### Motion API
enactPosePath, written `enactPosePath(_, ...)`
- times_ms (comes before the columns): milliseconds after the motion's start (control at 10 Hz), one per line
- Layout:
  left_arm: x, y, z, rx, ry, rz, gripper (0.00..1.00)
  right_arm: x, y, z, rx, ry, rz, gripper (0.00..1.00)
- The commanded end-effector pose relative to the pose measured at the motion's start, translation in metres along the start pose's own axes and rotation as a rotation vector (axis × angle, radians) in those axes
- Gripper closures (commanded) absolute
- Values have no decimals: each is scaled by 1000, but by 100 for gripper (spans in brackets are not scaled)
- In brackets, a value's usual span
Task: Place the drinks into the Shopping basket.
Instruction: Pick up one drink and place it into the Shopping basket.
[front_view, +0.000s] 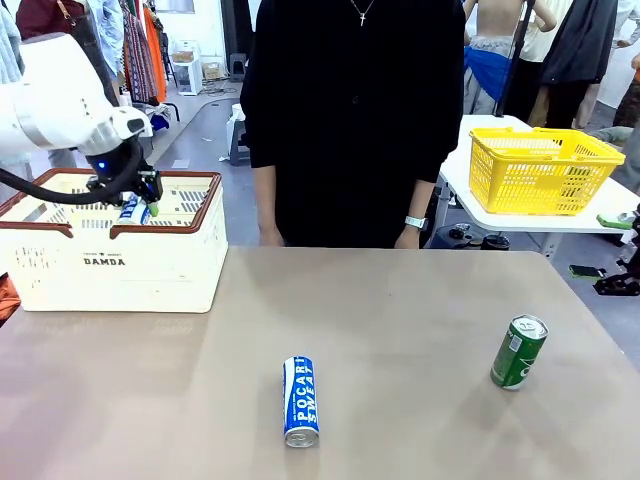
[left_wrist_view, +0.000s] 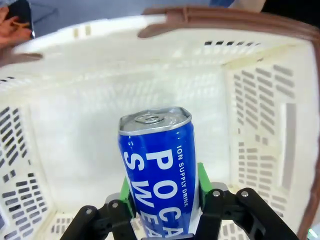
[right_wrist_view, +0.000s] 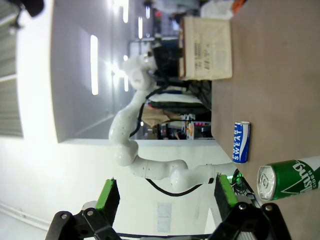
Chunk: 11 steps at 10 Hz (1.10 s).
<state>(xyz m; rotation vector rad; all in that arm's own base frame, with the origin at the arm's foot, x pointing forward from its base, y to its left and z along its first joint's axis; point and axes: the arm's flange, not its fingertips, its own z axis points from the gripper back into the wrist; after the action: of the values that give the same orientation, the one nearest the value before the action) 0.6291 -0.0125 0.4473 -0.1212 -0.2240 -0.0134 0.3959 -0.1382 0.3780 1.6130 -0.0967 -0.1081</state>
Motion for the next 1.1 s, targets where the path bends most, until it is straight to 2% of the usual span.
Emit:
enactPosePath(0, 12, -3, -13, 6, 52, 15, 100, 0, 5, 1, -8, 15, -6, 0)
enactPosePath(400, 15, 0, -35, 45, 100, 62, 100, 0, 5, 1, -8, 15, -6, 0)
enactPosePath(500, 16, 0, -37, 42, 108, 65, 83, 0, 5, 1, -8, 15, -6, 0)
enactPosePath(600, 17, -1, -39, 46, 110, 67, 27, 0, 5, 1, -8, 15, -6, 0)
enactPosePath(700, 18, -2, -39, 48, 112, 67, 0, 0, 5, 1, -8, 15, -6, 0)
enactPosePath(1000, 14, 0, -31, 46, 85, 83, 0, 0, 5, 1, -8, 15, -6, 0)
